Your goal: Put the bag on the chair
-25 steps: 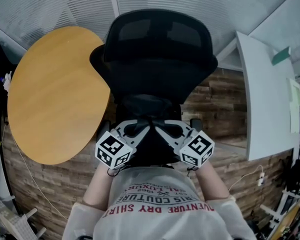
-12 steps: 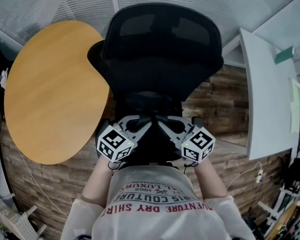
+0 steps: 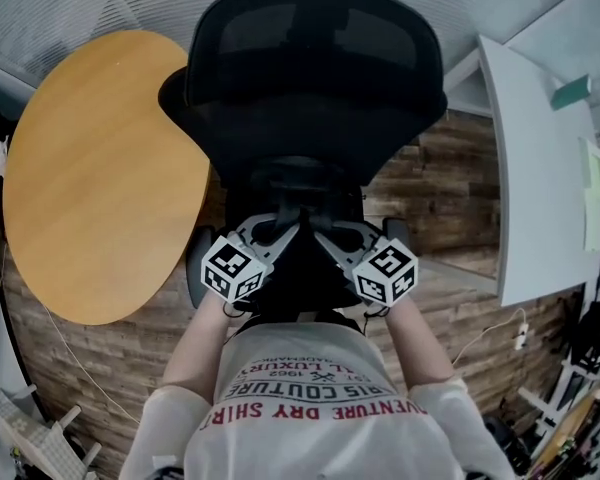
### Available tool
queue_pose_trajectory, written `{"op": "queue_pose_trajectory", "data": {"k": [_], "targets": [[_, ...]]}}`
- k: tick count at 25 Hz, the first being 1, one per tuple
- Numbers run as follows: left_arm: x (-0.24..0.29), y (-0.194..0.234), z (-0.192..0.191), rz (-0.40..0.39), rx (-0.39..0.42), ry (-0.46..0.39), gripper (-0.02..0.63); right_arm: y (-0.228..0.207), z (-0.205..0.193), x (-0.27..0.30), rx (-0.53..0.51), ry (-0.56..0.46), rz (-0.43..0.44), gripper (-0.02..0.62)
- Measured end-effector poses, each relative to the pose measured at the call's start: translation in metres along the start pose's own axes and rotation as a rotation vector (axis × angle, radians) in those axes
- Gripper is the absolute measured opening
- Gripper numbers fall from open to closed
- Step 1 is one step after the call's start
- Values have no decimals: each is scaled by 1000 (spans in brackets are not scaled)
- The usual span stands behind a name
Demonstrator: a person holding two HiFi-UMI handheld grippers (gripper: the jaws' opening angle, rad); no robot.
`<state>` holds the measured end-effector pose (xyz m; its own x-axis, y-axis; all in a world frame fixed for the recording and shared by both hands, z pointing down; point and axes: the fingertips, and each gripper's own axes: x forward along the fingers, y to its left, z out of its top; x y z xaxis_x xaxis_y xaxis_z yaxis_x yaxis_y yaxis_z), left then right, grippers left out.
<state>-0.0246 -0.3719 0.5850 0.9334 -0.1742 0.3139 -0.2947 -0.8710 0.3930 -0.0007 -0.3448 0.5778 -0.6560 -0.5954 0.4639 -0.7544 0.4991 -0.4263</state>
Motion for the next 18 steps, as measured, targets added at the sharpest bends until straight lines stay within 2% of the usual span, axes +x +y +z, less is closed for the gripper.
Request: {"op": "queue_pose_trajectory", "data": {"k": [4, 10, 15, 17, 18], "targets": [[6, 11, -15, 22, -24, 18, 63, -14, -26, 12, -2, 75, -41, 57], [16, 26, -39, 56, -37, 41, 62, -44, -57, 29, 39, 149, -148, 60], [20, 31, -44, 59, -101, 23, 83, -53, -61, 36, 32, 152, -222, 68], [21, 32, -45, 71, -125, 18, 123, -53, -58, 37, 20, 124, -242, 112], [20, 33, -47, 80, -126, 18, 143, -52, -56, 37, 14, 107, -250, 182]]}}
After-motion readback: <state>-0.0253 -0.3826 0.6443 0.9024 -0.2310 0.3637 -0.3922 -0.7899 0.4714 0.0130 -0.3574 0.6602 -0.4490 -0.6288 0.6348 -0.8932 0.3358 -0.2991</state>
